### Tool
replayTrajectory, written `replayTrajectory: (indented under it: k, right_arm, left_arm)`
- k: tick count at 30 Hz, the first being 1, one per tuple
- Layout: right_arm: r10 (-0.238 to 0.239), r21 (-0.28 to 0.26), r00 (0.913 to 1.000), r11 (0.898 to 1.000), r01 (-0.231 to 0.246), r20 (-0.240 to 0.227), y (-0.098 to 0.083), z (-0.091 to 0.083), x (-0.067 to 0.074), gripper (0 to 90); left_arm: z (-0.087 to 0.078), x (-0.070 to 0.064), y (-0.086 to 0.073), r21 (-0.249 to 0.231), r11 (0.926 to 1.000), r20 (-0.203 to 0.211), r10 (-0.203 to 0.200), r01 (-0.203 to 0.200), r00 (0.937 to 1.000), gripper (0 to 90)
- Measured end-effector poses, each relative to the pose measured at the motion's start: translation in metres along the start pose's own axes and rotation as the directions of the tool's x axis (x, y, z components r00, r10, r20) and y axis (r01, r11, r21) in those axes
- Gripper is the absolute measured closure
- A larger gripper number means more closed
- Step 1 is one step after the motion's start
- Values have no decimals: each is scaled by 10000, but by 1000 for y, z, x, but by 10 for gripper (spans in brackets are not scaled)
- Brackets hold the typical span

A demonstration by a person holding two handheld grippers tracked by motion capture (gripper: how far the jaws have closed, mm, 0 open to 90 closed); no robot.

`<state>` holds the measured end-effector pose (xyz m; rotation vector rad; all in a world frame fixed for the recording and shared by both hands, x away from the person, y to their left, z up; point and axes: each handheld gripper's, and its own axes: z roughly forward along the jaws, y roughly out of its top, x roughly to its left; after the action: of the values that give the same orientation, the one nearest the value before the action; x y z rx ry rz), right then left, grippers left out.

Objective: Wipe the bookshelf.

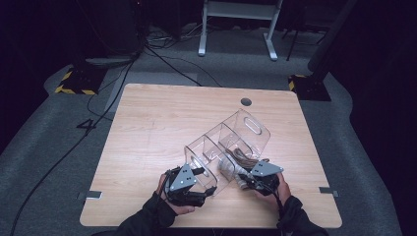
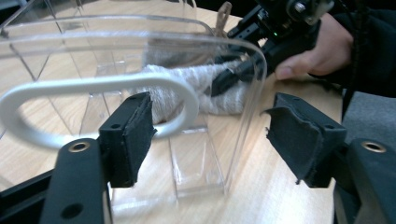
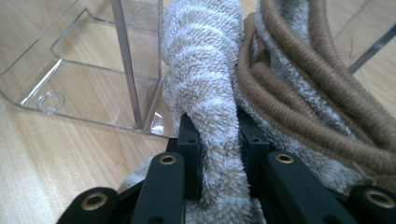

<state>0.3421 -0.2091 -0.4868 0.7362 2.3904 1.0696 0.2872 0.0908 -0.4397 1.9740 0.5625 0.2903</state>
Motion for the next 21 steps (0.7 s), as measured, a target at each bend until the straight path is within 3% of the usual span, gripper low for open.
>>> replayTrajectory:
  k: [6,10,15,17,18,21]
  right_arm:
    - [225,-417,9997,9989,-230,-113,0,-11,-8,758]
    - [196,-1024,9998,9945,-201,-62,4,-30,-9,761]
    - [270,-1910,9996,9812,-269,-22,13,-54,-7,762]
    - [161,-2235,9998,9746,-134,102,17,-64,-4,762]
    - [132,-2450,9999,9695,-110,75,21,-70,-3,762]
    - [-125,-2966,9997,9548,178,199,30,-82,4,763]
  left_arm:
    - [-12,11,-6,102,9997,-326,-240,243,9992,301]
    - [-19,27,-11,208,9986,-996,-462,485,9940,264]
    - [-19,43,-11,-203,9954,-1506,-956,936,9840,256]
    - [-16,48,-8,-280,9940,-1521,-1083,1053,9824,250]
    - [-15,50,-6,-246,9951,-1675,-982,954,9810,250]
    - [-10,54,-5,-375,9930,-1727,-1170,1122,9780,250]
